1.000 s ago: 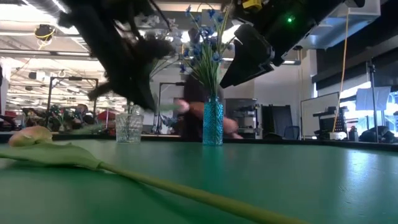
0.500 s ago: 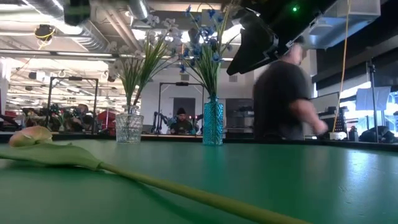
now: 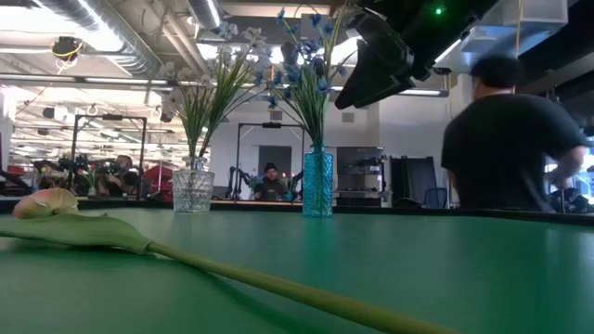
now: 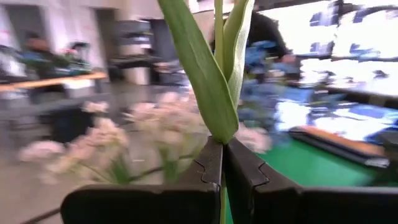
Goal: Sort flowers into vase by color
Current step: Put the top pink flower into the transparent vase
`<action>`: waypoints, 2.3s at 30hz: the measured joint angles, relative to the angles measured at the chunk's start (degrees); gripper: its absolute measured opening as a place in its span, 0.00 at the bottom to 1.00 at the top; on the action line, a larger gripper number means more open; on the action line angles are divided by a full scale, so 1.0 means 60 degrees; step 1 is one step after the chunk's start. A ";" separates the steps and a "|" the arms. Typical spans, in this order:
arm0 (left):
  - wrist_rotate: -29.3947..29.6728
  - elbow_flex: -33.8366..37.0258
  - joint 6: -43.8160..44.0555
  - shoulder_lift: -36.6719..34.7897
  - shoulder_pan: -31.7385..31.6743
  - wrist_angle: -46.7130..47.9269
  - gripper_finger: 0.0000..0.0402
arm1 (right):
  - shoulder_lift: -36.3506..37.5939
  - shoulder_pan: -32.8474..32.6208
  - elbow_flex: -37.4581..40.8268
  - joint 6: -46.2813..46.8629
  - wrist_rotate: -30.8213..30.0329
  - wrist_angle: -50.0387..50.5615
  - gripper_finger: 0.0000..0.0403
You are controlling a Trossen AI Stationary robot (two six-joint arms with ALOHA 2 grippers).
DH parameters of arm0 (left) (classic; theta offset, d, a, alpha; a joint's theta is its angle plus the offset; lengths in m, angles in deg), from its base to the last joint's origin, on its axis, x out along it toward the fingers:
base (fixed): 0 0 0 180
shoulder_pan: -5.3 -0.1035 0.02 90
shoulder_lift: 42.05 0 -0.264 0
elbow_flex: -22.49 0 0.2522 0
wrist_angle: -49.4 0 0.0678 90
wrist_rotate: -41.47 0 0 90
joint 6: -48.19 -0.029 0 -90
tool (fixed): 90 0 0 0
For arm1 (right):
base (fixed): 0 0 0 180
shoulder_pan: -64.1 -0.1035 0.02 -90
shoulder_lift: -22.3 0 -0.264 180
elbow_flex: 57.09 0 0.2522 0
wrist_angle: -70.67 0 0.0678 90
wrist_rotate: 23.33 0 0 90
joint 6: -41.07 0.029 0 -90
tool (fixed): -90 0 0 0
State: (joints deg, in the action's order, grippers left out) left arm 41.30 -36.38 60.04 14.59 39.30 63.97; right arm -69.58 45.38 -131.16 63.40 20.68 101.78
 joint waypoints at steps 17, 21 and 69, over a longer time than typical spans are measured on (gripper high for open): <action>-0.7121 0.0064 -0.6750 -0.0654 -0.3723 -0.5484 0.00 | -0.0004 0.0000 0.0000 -0.0303 -0.0160 -0.0030 0.71; -0.6174 0.1098 -0.6961 -0.1470 -0.3597 -0.5512 0.00 | -0.0007 0.0000 0.0000 -0.0304 -0.0158 0.0182 0.71; -0.8470 0.5370 -0.4354 -0.0627 -0.7841 -0.7263 0.34 | -0.0015 0.0149 0.0000 -0.0020 -0.0185 -0.0151 0.71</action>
State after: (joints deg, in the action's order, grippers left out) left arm -9.52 -4.16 33.92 10.83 -7.75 20.40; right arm -69.66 46.27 -131.16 63.28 19.56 100.88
